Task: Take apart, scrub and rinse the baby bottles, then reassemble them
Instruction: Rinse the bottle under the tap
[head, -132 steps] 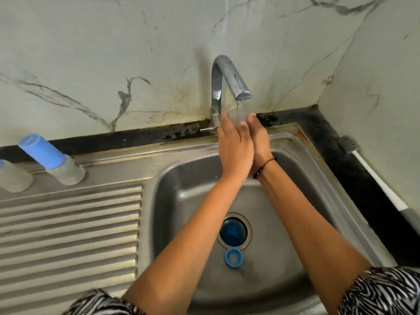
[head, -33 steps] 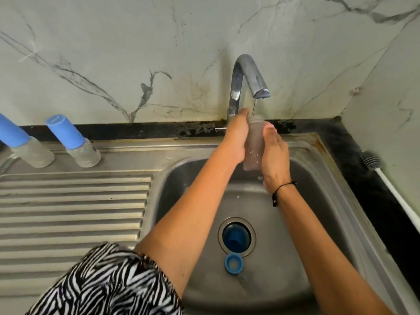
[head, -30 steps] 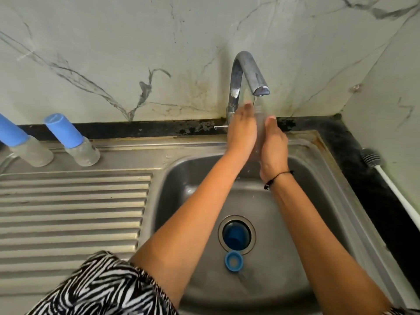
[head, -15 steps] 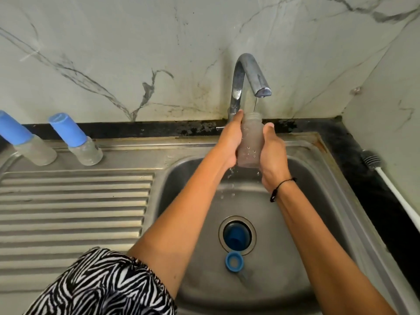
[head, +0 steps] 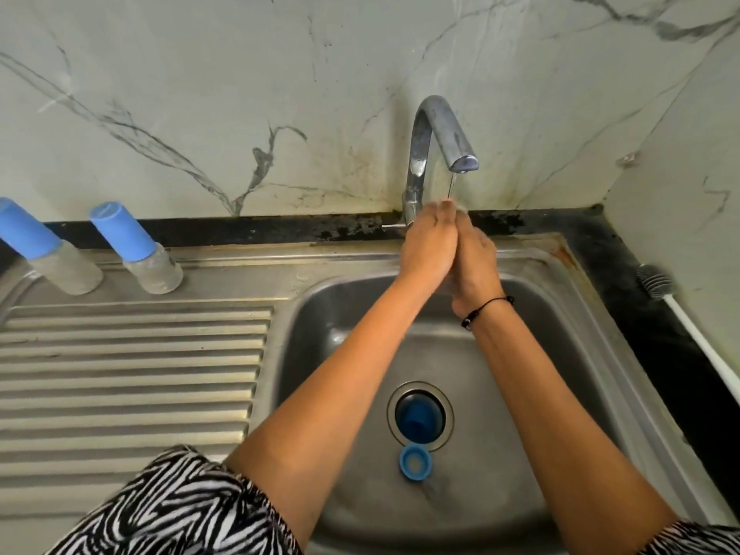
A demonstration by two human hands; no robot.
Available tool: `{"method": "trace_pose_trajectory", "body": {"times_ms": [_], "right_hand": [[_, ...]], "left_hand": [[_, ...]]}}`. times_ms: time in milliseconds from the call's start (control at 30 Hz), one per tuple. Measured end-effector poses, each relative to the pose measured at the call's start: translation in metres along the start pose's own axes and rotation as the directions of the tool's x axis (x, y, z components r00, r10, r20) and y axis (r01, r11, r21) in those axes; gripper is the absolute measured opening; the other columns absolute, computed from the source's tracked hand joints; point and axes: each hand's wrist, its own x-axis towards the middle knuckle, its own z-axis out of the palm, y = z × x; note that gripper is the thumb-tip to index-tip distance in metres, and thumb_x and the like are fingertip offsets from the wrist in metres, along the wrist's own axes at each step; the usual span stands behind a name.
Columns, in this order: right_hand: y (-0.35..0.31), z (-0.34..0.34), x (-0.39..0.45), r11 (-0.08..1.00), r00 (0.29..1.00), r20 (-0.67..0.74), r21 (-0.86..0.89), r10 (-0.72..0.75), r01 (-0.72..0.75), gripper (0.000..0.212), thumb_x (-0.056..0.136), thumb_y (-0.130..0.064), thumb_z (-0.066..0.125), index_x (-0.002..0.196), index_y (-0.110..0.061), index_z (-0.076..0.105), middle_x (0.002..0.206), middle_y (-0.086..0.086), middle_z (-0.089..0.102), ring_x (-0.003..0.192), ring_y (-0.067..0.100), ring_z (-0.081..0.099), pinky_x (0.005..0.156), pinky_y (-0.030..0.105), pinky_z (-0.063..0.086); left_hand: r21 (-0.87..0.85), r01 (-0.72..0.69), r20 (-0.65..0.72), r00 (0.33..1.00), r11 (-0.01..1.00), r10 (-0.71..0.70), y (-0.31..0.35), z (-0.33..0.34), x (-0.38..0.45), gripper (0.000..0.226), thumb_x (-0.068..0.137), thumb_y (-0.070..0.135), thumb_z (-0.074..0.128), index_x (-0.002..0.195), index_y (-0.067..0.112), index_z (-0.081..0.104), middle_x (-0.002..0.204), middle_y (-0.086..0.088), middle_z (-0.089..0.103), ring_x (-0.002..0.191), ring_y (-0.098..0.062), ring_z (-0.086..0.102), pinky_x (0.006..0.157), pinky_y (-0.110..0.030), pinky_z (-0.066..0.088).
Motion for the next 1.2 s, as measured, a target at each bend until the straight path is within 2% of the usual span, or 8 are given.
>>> {"method": "trace_pose_trajectory", "body": {"times_ms": [133,233,400,467,567,833,1000,1200], "right_hand": [[-0.018,-0.007,0.009,0.998,0.999,0.026,-0.036,-0.048,0.049,0.031,0.098,-0.029,0.043,0.07,-0.02,0.054,0.062,-0.008,0.057,0.05,-0.001,0.055,0.058,0.02,0.045],[-0.025,-0.005,0.009,0.998,1.0,0.021,-0.059,0.013,-0.011,0.035,0.095,-0.029,0.043,0.065,-0.018,0.055,0.058,-0.006,0.057,0.053,0.006,0.052,0.057,0.022,0.043],[-0.014,-0.005,-0.014,0.973,0.995,0.034,-0.211,-0.089,0.094,0.03,0.095,-0.029,0.041,0.078,-0.019,0.064,0.084,0.0,0.067,0.08,0.013,0.061,0.071,0.03,0.049],[-0.012,-0.006,-0.021,0.976,0.993,0.039,-0.186,-0.11,0.116,0.031,0.096,-0.029,0.04,0.079,-0.021,0.063,0.084,0.0,0.067,0.08,0.014,0.062,0.071,0.03,0.05],[-0.013,-0.005,-0.025,0.966,0.988,0.067,-0.213,-0.137,0.148,0.03,0.097,-0.027,0.038,0.081,-0.02,0.062,0.081,0.003,0.065,0.074,0.015,0.062,0.07,0.031,0.051],[-0.023,0.002,-0.002,0.999,0.999,-0.024,-0.031,-0.037,0.037,0.036,0.093,-0.028,0.044,0.06,-0.02,0.055,0.054,-0.007,0.054,0.052,0.011,0.048,0.055,0.025,0.039],[-0.027,-0.002,0.004,0.998,0.999,0.028,0.043,-0.04,0.038,0.036,0.097,-0.029,0.04,0.072,-0.016,0.062,0.066,0.0,0.064,0.061,0.014,0.06,0.062,0.027,0.049],[-0.022,-0.002,0.008,0.994,0.997,-0.02,-0.081,-0.071,0.069,0.038,0.1,-0.031,0.035,0.077,-0.01,0.057,0.08,0.012,0.06,0.077,0.026,0.056,0.074,0.04,0.047]], "left_hand": [[0.296,-0.261,-0.052,0.956,0.919,0.288,-0.015,0.011,-0.034,0.049,0.103,0.024,0.029,0.148,0.006,0.025,0.155,-0.011,0.023,0.144,-0.02,0.019,0.116,-0.028,0.013],[0.241,-0.276,-0.053,0.954,0.931,0.297,-0.03,0.012,-0.042,0.051,0.104,0.024,0.026,0.151,0.009,0.011,0.16,-0.002,0.008,0.146,-0.01,0.004,0.116,-0.019,0.002],[-0.14,-0.001,-0.052,0.999,0.99,-0.007,-0.018,0.002,-0.011,0.041,0.103,0.034,0.029,0.128,0.014,0.053,0.13,-0.013,0.056,0.123,-0.026,0.05,0.108,-0.043,0.037],[-0.346,0.212,0.083,0.977,0.914,-0.195,-0.012,-0.009,-0.001,0.048,0.101,0.043,0.031,0.11,0.009,0.064,0.102,-0.013,0.067,0.101,-0.027,0.062,0.096,-0.043,0.047],[-0.448,0.422,0.328,0.897,0.788,-0.294,-0.011,-0.023,0.014,0.061,0.098,0.049,0.032,0.118,0.0,0.063,0.103,-0.019,0.068,0.101,-0.031,0.064,0.095,-0.039,0.049],[-0.222,-0.055,-0.185,0.983,0.974,0.014,-0.018,0.006,-0.027,0.032,0.102,0.035,0.034,0.115,0.014,0.053,0.109,-0.002,0.059,0.101,-0.02,0.054,0.091,-0.033,0.044],[-0.52,0.31,0.081,0.946,0.796,-0.315,-0.013,-0.004,-0.025,0.045,0.098,0.054,0.031,0.102,0.021,0.061,0.107,-0.01,0.068,0.093,-0.026,0.067,0.076,-0.046,0.058],[-0.504,0.457,0.145,0.881,0.733,-0.449,-0.007,-0.011,-0.016,0.045,0.101,0.045,0.024,0.098,0.014,0.056,0.076,-0.007,0.061,0.059,-0.02,0.057,0.046,-0.022,0.046]]}}
